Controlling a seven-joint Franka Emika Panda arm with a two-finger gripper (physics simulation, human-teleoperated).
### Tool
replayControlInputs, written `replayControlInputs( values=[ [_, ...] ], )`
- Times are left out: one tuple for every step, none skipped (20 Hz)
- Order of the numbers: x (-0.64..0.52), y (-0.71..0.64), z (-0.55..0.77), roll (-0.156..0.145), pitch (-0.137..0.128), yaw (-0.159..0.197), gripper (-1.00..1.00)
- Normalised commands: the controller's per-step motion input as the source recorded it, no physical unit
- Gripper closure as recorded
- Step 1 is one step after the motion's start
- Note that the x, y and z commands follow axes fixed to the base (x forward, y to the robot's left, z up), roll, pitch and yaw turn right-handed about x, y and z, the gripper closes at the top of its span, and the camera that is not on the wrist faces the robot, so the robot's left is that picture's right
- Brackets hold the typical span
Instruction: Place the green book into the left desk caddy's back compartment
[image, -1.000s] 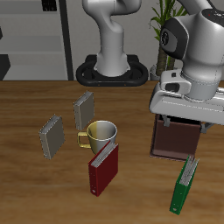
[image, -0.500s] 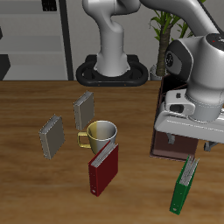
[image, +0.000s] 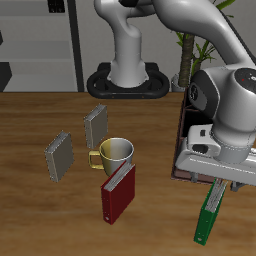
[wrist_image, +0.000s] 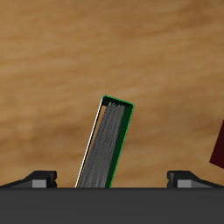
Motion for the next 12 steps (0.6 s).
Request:
replayControlInputs(
  values=[
    [0.13, -0.07, -0.29, -0.003, 0.095, -0.047, -1.00],
    [0.10, -0.05, -0.26, 0.011, 0.060, -0.057, -1.00],
    [0.09, 0.03, -0.25, 0.014, 0.029, 0.055, -1.00],
    [0.11, -0.03, -0.32, -0.024, 0.104, -0.051, -1.00],
    [0.13, 0.00, -0.30, 0.027, 0.073, -0.013, -1.00],
    [-0.01, 0.11, -0.17, 0.034, 0.011, -0.021, -1.00],
    [0.00, 0.00, 0.00, 0.000, 0.000, 0.000, -1.00],
    [0.16, 0.07, -0.41, 0.004, 0.068, -0.029, -1.00],
    [-0.01, 0.03, 0.02, 0.000, 0.000, 0.000, -1.00],
    [0.17, 0.18, -0.60, 0.174, 0.152, -0.066, -1.00],
    [0.07, -0.03, -0.27, -0.047, 0.012, -0.040, 1.00],
    [-0.02, 0.14, -0.07, 0.073, 0.003, 0.042, 1.00]
  ],
)
